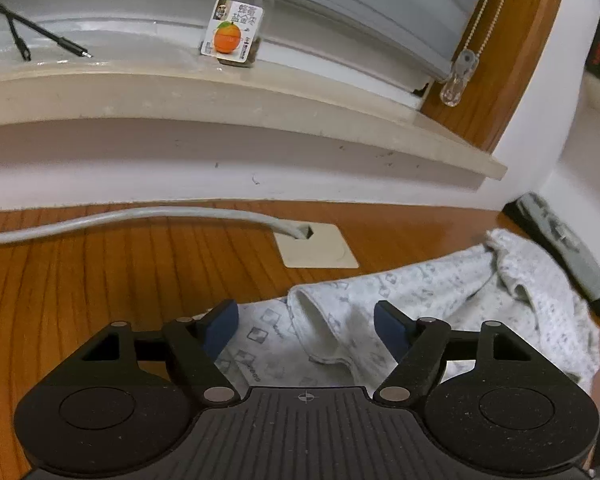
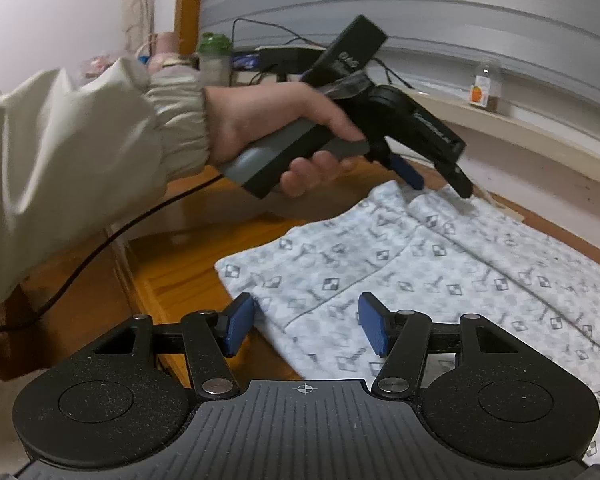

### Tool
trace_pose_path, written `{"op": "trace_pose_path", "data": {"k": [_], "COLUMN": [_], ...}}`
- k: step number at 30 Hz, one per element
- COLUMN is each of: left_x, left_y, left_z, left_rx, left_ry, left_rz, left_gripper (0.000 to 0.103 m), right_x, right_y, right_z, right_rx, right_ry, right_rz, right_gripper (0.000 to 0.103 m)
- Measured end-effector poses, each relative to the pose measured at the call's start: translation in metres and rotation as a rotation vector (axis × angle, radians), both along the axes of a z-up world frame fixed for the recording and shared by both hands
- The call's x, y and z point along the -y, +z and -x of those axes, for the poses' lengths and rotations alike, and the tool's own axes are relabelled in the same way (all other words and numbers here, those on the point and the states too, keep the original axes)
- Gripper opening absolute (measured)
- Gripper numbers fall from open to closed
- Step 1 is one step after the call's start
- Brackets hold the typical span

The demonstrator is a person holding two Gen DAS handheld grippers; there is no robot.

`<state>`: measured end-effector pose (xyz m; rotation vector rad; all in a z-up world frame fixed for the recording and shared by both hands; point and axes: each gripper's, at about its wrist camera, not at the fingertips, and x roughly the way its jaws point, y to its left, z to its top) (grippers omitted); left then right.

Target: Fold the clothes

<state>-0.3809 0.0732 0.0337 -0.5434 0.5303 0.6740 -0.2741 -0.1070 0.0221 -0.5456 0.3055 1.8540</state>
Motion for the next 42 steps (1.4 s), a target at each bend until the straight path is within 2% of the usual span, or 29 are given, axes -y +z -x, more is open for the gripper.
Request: {"op": "trace_pose_path", "data": {"k": [3, 7, 13, 16, 19, 21, 24, 26, 27, 28, 29, 30, 32, 37, 42], "left_x": [-0.001, 0.004, 0.006, 0.002, 0.004, 0.007, 0.011, 0.015, 0.017, 0.019, 0.02, 0.021, 0.024, 0.033, 0.038], "left_y": [0.001, 0.0, -0.004, -0.006, -0.007, -0.007, -0.007, -0.006, -0.006, -0.006, -0.005, -0.005, -0.005, -0.002, 0.018], "left_z": [-0.005, -0.011, -0.01, -0.011, -0.011, -0.011, -0.013, -0.015, -0.016, -0.017, -0.017, -0.017, -0.017, -0.01, 0.008], "left_rx": [-0.036, -0.139, -0.164, -0.196, -0.193, -0.189, -0.183, -0.179, -0.172, -0.166, -0.156, -0.143, -0.128, -0.151, -0.101], "left_ry": [0.003, 0.023, 0.004, 0.013, 0.007, 0.001, -0.013, -0.023, -0.03, -0.039, -0.046, -0.054, -0.065, -0.043, -0.022], "left_rz": [-0.022, -0.087, -0.117, -0.132, -0.141, -0.146, -0.149, -0.142, -0.137, -0.131, -0.119, -0.104, -0.087, -0.115, -0.132], "left_gripper": [0.078, 0.079, 0.08, 0.087, 0.086, 0.081, 0.067, 0.056, 0.047, 0.036, 0.022, 0.019, 0.015, 0.013, 0.012], "right_x": [0.003, 0.008, 0.004, 0.001, -0.002, -0.003, -0.003, -0.004, -0.005, -0.005, -0.006, -0.007, -0.008, -0.011, -0.006], "right_y": [0.0, 0.001, 0.0, 0.0, -0.001, -0.002, -0.003, -0.004, -0.004, -0.003, -0.004, -0.004, -0.005, -0.005, 0.002], "right_z": [0.002, 0.001, -0.01, -0.01, -0.01, -0.013, -0.016, -0.017, -0.016, -0.016, -0.016, -0.016, -0.017, -0.015, -0.02], "right_rx": [0.001, 0.025, 0.009, 0.012, 0.013, -0.006, -0.025, -0.024, -0.012, -0.001, 0.008, 0.016, 0.031, 0.027, 0.001], "right_ry": [0.001, -0.006, -0.03, -0.036, -0.041, -0.043, -0.041, -0.044, -0.048, -0.052, -0.058, -0.063, -0.071, -0.057, -0.048], "right_rz": [-0.002, -0.012, -0.006, -0.006, -0.007, -0.002, -0.005, -0.013, -0.02, -0.027, -0.033, -0.038, -0.05, -0.058, -0.105], "right_gripper": [0.063, 0.063, 0.065, 0.065, 0.065, 0.065, 0.063, 0.048, 0.043, 0.034, 0.027, 0.023, 0.018, 0.015, 0.014]}}
